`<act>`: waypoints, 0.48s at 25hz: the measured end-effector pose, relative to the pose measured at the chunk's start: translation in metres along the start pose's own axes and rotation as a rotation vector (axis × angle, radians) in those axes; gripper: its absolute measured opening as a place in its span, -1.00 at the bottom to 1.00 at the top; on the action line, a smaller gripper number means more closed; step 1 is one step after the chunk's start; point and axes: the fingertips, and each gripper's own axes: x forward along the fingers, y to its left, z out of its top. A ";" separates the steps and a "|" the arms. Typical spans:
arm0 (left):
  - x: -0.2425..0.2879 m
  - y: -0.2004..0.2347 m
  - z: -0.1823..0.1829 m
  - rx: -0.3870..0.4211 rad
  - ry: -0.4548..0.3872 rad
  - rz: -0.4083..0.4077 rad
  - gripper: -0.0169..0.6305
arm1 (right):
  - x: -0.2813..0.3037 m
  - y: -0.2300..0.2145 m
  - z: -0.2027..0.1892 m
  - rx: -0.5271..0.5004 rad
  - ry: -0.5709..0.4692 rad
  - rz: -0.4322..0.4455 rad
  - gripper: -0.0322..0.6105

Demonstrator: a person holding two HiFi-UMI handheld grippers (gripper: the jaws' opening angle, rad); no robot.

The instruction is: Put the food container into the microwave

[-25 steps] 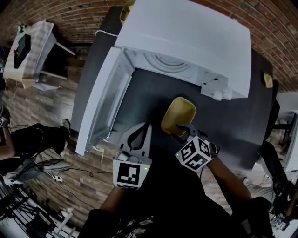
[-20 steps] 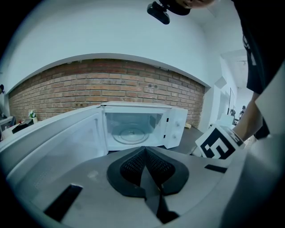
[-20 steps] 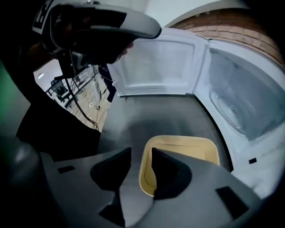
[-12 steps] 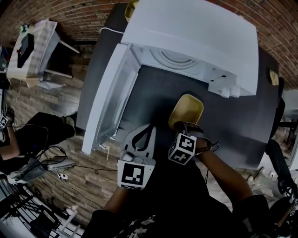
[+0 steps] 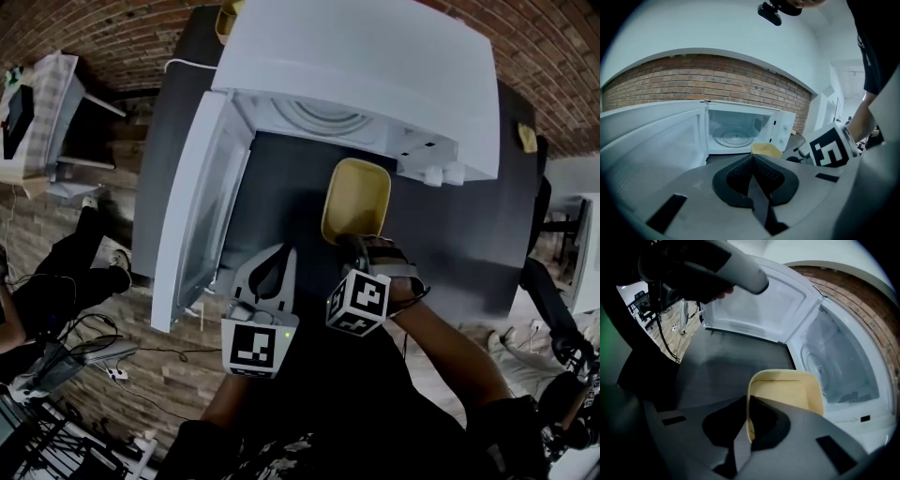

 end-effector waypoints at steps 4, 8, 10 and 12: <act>0.015 0.000 0.005 0.080 -0.003 -0.066 -0.95 | -0.018 -0.016 0.012 -0.015 -0.021 -0.041 -0.68; 0.022 0.010 0.019 0.059 -0.052 -0.071 -0.95 | -0.024 -0.033 0.025 -0.069 -0.016 -0.072 -0.68; 0.023 0.011 0.019 0.042 -0.066 -0.071 -0.95 | -0.024 -0.043 0.027 -0.104 -0.004 -0.083 -0.68; 0.027 0.012 0.016 0.033 -0.067 -0.078 -0.95 | -0.025 -0.054 0.027 -0.119 0.008 -0.098 -0.68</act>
